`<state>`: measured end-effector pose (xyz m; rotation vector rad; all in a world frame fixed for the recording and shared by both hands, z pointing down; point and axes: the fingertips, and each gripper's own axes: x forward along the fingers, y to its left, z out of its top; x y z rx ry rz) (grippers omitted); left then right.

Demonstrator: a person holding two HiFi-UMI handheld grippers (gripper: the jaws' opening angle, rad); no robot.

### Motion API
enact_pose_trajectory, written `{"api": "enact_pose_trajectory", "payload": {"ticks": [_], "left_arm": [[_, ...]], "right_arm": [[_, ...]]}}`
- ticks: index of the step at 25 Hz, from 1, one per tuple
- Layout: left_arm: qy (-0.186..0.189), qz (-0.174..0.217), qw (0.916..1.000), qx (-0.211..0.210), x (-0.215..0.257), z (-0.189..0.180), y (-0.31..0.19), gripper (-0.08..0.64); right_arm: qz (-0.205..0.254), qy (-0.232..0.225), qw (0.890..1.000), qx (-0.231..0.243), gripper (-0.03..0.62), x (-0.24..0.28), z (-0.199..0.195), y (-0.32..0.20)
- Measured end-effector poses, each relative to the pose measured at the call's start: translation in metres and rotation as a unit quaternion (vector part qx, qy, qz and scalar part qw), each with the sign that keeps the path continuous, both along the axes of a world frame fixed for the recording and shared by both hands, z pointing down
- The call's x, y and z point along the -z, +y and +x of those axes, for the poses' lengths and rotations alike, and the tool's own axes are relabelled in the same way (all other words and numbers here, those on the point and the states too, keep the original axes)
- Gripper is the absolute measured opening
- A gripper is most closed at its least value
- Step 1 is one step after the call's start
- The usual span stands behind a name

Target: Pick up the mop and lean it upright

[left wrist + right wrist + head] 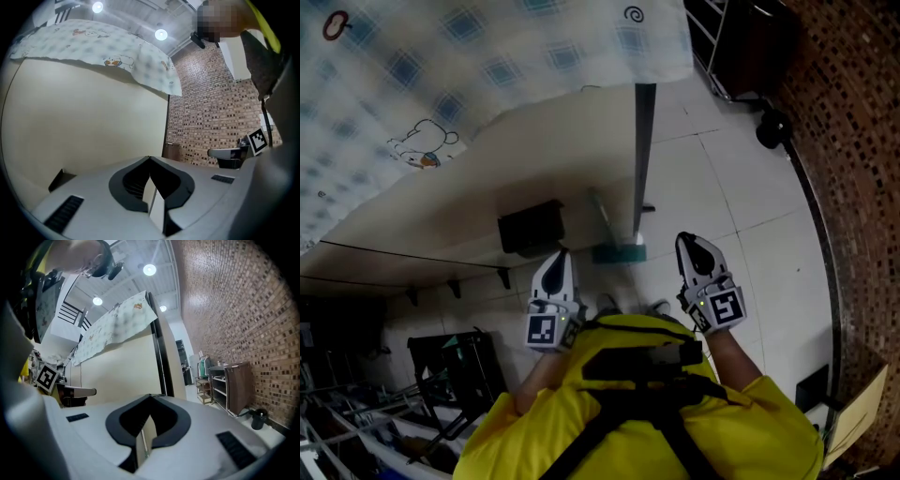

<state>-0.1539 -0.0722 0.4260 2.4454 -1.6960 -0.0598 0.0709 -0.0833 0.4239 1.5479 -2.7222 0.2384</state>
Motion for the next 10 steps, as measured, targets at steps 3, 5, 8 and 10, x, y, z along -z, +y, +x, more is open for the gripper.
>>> {"api": "enact_pose_trajectory", "payload": {"ticks": [3, 5, 8, 10], "left_arm": [[-0.001, 0.003, 1.0000, -0.001, 0.001, -0.003, -0.001, 0.002], [-0.007, -0.008, 0.9999, -0.003, -0.003, -0.004, -0.003, 0.002], [-0.012, -0.020, 0.9997, -0.008, -0.009, -0.008, -0.005, 0.003], [-0.011, -0.017, 0.9997, -0.009, -0.013, -0.012, -0.007, 0.003]], "right_arm": [[-0.006, 0.002, 1.000, 0.006, 0.005, -0.003, -0.009, 0.000], [-0.009, 0.005, 1.000, 0.010, 0.005, -0.005, -0.015, -0.001], [-0.008, 0.007, 1.000, 0.013, 0.005, -0.005, -0.022, -0.003], [-0.007, 0.008, 1.000, 0.014, 0.005, -0.006, -0.027, -0.005]]}}
